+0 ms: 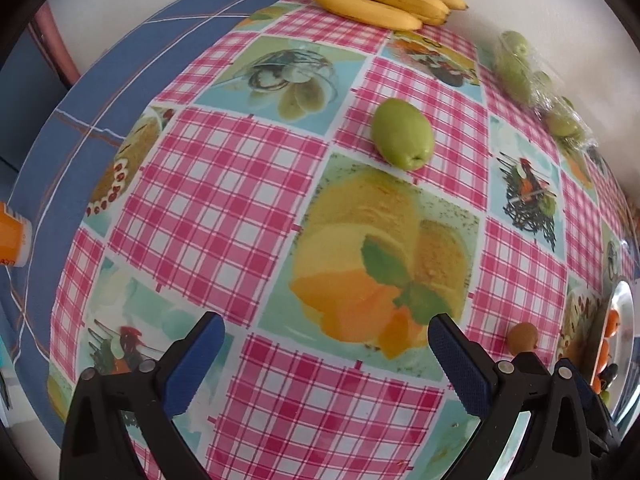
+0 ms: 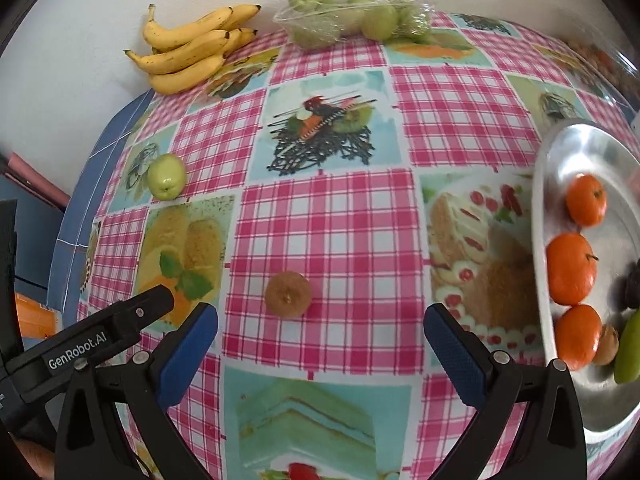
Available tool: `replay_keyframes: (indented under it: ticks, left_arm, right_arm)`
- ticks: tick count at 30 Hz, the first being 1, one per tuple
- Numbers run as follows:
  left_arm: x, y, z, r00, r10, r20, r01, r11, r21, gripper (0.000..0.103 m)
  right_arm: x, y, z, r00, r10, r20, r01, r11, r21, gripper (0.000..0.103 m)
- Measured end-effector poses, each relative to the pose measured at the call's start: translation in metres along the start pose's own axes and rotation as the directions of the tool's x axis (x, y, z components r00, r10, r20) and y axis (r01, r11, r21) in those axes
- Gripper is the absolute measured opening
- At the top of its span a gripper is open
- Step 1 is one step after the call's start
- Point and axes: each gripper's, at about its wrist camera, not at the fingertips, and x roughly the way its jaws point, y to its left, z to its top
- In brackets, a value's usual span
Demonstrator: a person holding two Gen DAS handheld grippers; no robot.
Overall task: Organize fruits
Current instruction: 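Close the right gripper on the small brown kiwi on the table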
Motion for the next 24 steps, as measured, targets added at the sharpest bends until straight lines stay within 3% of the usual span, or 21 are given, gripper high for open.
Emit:
replay_keyframes:
  ticks: [4,8,15,24]
  left_arm:
    - [-0.001,0.008,0.003,1.000,-0.002,0.009,0.002,1.000,-0.027,0.103]
    - [-0.002,0.009,0.001,1.000,-0.005,0.009,0.005,1.000,-0.023,0.103]
    - [-0.003,0.003,-0.001,1.000,-0.013,0.012,0.013,1.000,-0.004,0.103]
    - [-0.006,0.003,0.004,0.999,-0.027,0.026,0.027,1.000,-0.011,0.103]
  right_arm:
    - [0.005,0.008,0.002,1.000,-0.001,0.012,0.002,1.000,-0.031,0.099]
    - [0.006,0.013,0.001,1.000,0.010,-0.002,-0.010,0.998,-0.062,0.080]
    - [0.005,0.019,0.001,1.000,-0.008,0.005,0.008,0.996,-0.085,0.027]
    - [-0.007,0.018,0.004,0.999,0.025,0.041,-0.022,0.998,-0.060,0.027]
